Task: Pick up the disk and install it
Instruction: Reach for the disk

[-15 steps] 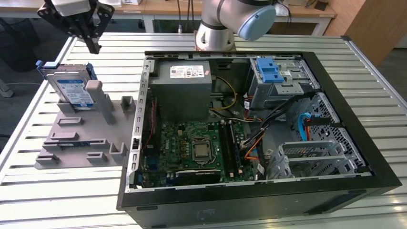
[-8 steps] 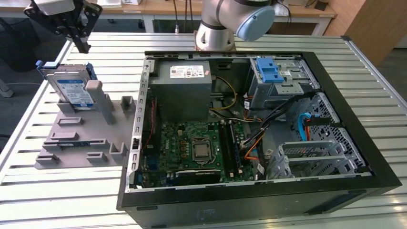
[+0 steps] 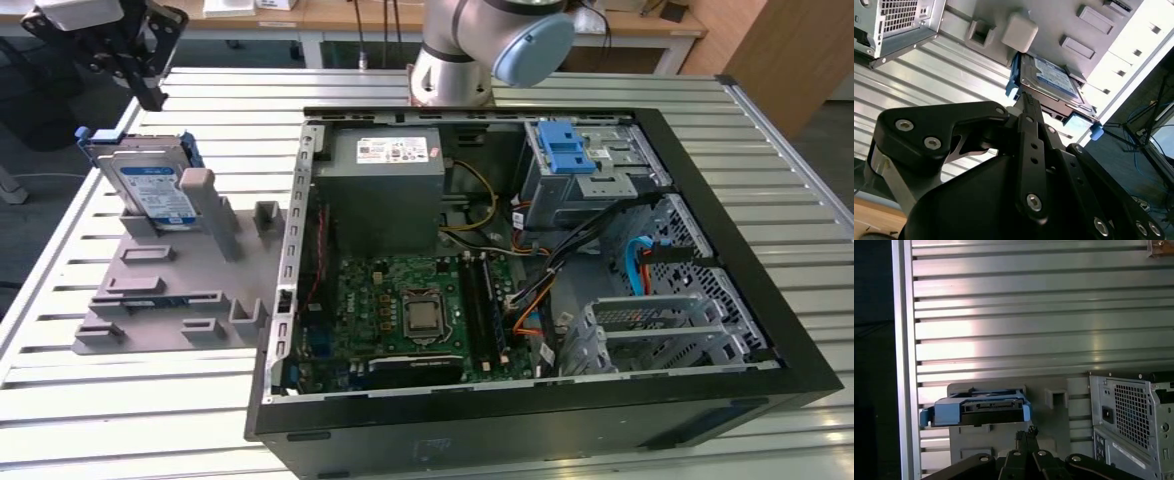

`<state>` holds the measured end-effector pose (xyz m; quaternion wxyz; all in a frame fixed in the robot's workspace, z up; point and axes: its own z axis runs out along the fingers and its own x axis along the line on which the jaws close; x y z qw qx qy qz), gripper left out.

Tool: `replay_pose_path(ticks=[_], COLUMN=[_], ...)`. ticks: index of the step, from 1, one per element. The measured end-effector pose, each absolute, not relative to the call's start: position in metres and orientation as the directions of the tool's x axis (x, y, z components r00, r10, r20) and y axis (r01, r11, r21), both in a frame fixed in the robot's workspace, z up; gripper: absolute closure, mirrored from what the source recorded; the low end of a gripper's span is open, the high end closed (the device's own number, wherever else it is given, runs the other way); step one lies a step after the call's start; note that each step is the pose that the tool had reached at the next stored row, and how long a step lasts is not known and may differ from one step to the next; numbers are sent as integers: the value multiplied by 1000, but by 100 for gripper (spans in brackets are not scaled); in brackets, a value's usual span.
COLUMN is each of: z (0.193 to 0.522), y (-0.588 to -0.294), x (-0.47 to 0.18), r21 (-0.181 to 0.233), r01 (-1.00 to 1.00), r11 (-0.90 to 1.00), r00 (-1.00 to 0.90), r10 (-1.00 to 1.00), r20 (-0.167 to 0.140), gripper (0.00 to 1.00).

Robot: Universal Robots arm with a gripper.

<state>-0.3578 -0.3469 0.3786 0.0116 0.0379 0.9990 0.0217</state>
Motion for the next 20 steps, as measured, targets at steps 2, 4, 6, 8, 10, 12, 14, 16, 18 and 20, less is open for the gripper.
replay_pose_path(ticks=[2, 4, 6, 8, 10, 12, 14, 16, 18, 20], z=[378, 378, 378, 377, 377, 376, 376, 375, 375, 375], y=[-346, -345, -345, -344, -343, -342, -342, -342, -342, -342], x=[-363, -368, -372, -375, -379, -382, -384, -386, -388, -390], r21=[44, 44, 44, 43, 43, 42, 42, 42, 42, 42], r01=[75, 75, 76, 76, 76, 76, 76, 76, 76, 76], r11=[996, 996, 996, 996, 996, 996, 996, 996, 996, 996], r00=[-997, -997, -997, -997, -997, -997, -997, -997, -997, -997], r10=[76, 76, 76, 76, 76, 76, 76, 76, 76, 76], r20=[-20, -19, -14, -7, -2, 0, 1, 1, 2, 2], gripper=[89, 89, 89, 89, 89, 89, 89, 89, 89, 89])
